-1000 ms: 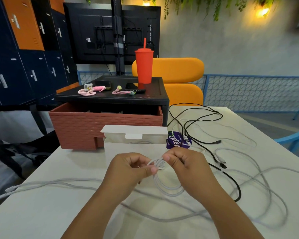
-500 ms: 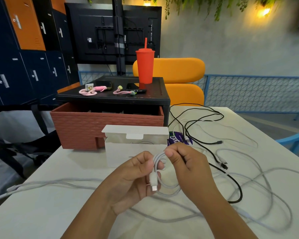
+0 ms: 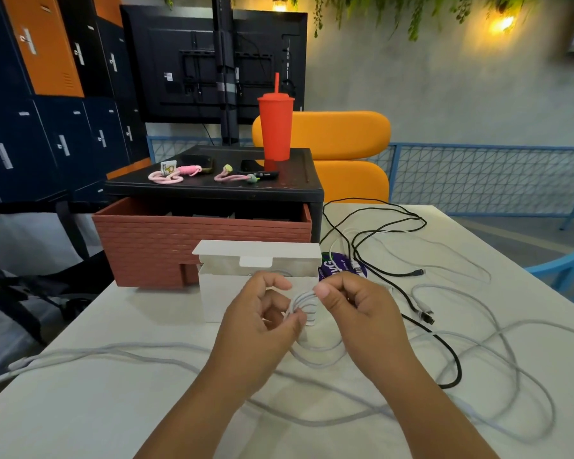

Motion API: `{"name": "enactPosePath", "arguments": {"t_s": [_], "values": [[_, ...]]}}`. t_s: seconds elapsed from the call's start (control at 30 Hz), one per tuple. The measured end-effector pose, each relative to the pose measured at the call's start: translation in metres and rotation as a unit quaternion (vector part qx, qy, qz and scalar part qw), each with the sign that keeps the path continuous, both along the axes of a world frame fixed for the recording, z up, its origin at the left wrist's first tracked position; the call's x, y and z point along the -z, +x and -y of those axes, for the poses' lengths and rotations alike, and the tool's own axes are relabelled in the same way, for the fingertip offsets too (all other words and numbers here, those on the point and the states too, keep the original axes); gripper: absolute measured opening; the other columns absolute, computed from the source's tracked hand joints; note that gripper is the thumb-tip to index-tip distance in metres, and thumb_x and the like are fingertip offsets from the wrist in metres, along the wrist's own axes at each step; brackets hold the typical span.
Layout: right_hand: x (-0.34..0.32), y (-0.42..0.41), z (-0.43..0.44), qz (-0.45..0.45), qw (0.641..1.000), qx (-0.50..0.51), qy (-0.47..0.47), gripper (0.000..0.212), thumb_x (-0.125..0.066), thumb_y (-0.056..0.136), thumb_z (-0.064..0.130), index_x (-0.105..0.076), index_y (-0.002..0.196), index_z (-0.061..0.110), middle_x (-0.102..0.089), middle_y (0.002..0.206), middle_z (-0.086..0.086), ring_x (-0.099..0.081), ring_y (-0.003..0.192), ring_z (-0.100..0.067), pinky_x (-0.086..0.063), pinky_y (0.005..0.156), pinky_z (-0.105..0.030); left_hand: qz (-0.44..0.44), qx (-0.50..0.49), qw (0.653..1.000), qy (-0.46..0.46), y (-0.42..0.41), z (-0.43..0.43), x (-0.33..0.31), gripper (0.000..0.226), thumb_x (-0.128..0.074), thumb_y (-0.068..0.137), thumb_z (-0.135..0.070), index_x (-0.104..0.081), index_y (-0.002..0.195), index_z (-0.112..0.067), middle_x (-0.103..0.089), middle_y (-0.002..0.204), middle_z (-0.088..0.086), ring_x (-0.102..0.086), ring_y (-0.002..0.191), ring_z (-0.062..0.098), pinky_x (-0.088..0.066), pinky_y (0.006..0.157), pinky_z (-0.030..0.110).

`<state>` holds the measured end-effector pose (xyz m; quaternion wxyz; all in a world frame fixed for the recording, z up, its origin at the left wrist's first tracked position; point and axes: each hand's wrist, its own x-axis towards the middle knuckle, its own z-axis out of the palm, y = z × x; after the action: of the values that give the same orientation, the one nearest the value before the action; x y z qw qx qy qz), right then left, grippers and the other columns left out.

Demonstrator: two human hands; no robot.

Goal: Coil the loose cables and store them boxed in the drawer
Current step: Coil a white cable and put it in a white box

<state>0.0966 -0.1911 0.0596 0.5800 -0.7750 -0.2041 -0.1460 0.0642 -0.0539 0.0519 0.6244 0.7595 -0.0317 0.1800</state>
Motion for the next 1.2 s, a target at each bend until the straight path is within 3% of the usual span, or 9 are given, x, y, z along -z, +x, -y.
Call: {"name": "enactPosePath", "arguments": {"t_s": [0.13, 0.27, 0.4, 0.57, 0.63, 0.87, 1.0, 1.1, 1.2], "values": [[-0.001, -0.003, 0.0, 0.041, 0.998, 0.045, 0.032, 0.028, -0.061, 0.084, 0.033, -0.056, 0.06, 0.019, -0.049, 0.05, 0.011, -0.041, 0.049, -0.003, -0.032, 0.047, -0.012, -0.097, 0.172, 0.978, -0.066, -0.001, -0.002, -0.003, 0.019, -0.064, 0.078, -0.011, -0.072, 0.093, -0.021, -0.059, 0.07, -0.002, -0.053, 0.068, 0.009, -0.047, 0.069, 0.02], [-0.001, -0.006, -0.006, 0.056, 0.993, 0.067, 0.076, 0.027, -0.055, 0.085, 0.03, -0.053, 0.059, 0.022, -0.054, 0.05, 0.02, -0.042, 0.048, -0.002, -0.033, 0.048, -0.011, -0.113, 0.243, 0.939, -0.217, -0.005, 0.002, -0.005, 0.029, -0.052, 0.074, -0.015, -0.076, 0.089, -0.019, -0.051, 0.059, -0.003, -0.054, 0.057, 0.013, -0.051, 0.072, 0.026], [-0.002, 0.0, -0.003, 0.063, 0.99, 0.107, 0.065, 0.024, -0.047, 0.08, 0.038, -0.047, 0.058, 0.027, -0.053, 0.062, 0.013, -0.047, 0.058, -0.001, -0.035, 0.054, -0.011, -0.126, 0.26, 0.923, -0.253, -0.008, 0.007, -0.005, 0.031, -0.05, 0.076, -0.016, -0.072, 0.097, -0.008, -0.043, 0.056, -0.001, -0.043, 0.049, 0.01, -0.048, 0.055, 0.019], [0.001, 0.002, -0.001, 0.024, 0.986, 0.139, 0.092, 0.032, -0.047, 0.083, 0.041, -0.049, 0.059, 0.02, -0.046, 0.053, 0.007, -0.042, 0.054, -0.004, -0.032, 0.05, -0.016, -0.121, 0.25, 0.943, -0.183, -0.004, 0.01, -0.001, 0.021, -0.05, 0.09, -0.017, -0.068, 0.1, -0.016, -0.039, 0.054, -0.003, -0.04, 0.052, 0.007, -0.048, 0.066, 0.021], [0.002, 0.002, -0.003, 0.006, 0.985, 0.145, 0.097, 0.038, -0.05, 0.093, 0.033, -0.047, 0.058, 0.019, -0.043, 0.049, 0.009, -0.039, 0.05, -0.003, -0.031, 0.048, -0.016, -0.122, 0.226, 0.953, -0.163, -0.003, 0.01, 0.001, 0.03, -0.042, 0.098, -0.011, -0.07, 0.095, -0.022, -0.038, 0.054, -0.005, -0.04, 0.053, 0.006, -0.047, 0.068, 0.022], [0.004, 0.005, -0.009, -0.077, 0.983, 0.075, 0.147, 0.046, -0.043, 0.078, 0.046, -0.047, 0.073, 0.0, -0.043, 0.062, -0.011, -0.036, 0.058, -0.02, -0.033, 0.059, -0.034, -0.135, 0.203, 0.939, -0.241, -0.005, 0.013, -0.001, 0.032, -0.036, 0.095, 0.0, -0.066, 0.096, -0.012, -0.037, 0.051, 0.0, -0.042, 0.051, 0.012, -0.048, 0.054, 0.025], [0.003, 0.006, -0.002, -0.094, 0.989, -0.012, 0.11, 0.032, -0.056, 0.081, 0.041, -0.054, 0.067, 0.012, -0.049, 0.058, -0.001, -0.041, 0.053, -0.011, -0.034, 0.055, -0.026, -0.098, 0.19, 0.918, -0.334, -0.004, 0.008, -0.007, 0.026, -0.039, 0.087, 0.007, -0.061, 0.097, -0.005, -0.043, 0.055, 0.007, -0.047, 0.046, 0.012, -0.05, 0.048, 0.024], [0.003, 0.003, -0.003, -0.081, 0.994, -0.073, 0.016, 0.014, -0.061, 0.075, 0.04, -0.059, 0.083, 0.028, -0.057, 0.065, 0.009, -0.048, 0.057, -0.003, -0.039, 0.056, -0.021, -0.074, 0.193, 0.89, -0.406, -0.002, 0.0, -0.01, 0.03, -0.048, 0.075, 0.001, -0.057, 0.102, -0.007, -0.047, 0.057, 0.007, -0.048, 0.044, 0.012, -0.051, 0.047, 0.023], [0.006, 0.0, -0.005, -0.066, 0.995, -0.065, -0.036, 0.032, -0.062, 0.083, 0.018, -0.052, 0.105, 0.039, -0.066, 0.084, 0.01, -0.058, 0.07, -0.002, -0.048, 0.067, -0.019, -0.073, 0.216, 0.878, -0.42, -0.003, -0.003, -0.011, 0.039, -0.055, 0.069, 0.003, -0.06, 0.105, -0.011, -0.045, 0.06, 0.006, -0.044, 0.044, 0.01, -0.048, 0.047, 0.023]]}}
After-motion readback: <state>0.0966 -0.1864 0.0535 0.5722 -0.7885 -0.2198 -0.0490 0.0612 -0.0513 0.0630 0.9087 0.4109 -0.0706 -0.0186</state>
